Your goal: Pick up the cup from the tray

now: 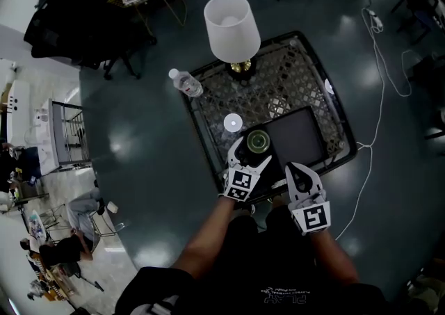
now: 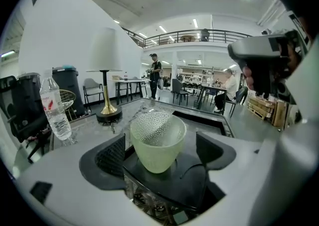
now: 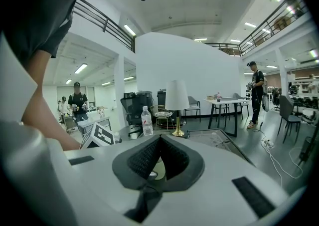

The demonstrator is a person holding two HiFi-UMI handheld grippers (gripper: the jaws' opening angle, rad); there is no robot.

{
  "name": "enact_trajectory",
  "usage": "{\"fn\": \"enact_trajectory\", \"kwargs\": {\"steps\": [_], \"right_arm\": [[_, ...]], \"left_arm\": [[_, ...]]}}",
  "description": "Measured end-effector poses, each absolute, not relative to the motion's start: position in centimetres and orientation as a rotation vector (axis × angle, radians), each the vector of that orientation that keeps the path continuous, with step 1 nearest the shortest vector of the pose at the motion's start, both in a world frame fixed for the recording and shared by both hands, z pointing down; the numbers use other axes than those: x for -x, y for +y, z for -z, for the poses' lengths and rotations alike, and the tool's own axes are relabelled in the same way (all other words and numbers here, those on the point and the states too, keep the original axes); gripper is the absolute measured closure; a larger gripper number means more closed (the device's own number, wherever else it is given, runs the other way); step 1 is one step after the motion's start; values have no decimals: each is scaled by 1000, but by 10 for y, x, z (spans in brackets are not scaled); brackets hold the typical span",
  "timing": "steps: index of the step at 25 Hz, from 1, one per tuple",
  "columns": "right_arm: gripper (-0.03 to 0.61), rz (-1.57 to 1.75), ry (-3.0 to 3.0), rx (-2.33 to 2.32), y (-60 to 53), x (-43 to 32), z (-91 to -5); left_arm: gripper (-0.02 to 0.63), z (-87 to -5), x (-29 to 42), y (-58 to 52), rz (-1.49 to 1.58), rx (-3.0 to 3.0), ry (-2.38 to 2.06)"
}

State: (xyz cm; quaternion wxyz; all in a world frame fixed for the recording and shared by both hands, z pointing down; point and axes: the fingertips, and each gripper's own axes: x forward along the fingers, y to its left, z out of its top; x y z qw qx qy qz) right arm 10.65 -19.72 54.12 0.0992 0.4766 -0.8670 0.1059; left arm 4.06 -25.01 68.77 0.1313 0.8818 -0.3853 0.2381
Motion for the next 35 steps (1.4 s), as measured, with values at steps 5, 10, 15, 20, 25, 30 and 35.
{"fn": "enact_trajectory", "kwargs": {"steps": [5,10,15,20,25,30,35], "right_arm": [[571,-322,-2562,-1393,-204,-108,-545],[571,-341,-2568,-1390,-208,-110,-549],[571,-345,-2576,-1385,-210,-112,-551],[571,-344,-2568,-1398,-213,-117,-551],[571,-341,-2572,-1402,-212,-119,-550],[571,-336,-2573,-1407,-213,-121,-550],[571,-329,-2560,-1417,-215,-125,-548]], "left_arm": [[184,-694,-46,-258,-715,-2556,-1124],[184,-699,-50,-269,-742,-2560,-1131],[184,-704,-50,-276,-756,-2560,-1139],[186,-705,-52,-279,-772,-2574,-1125],[189,-707,-56,-278,-778,-2574,-1108],[218,-706,-58,-280,-763,-2584,-1116],[221,-701,-57,-283,-724,-2583,-1113]]}}
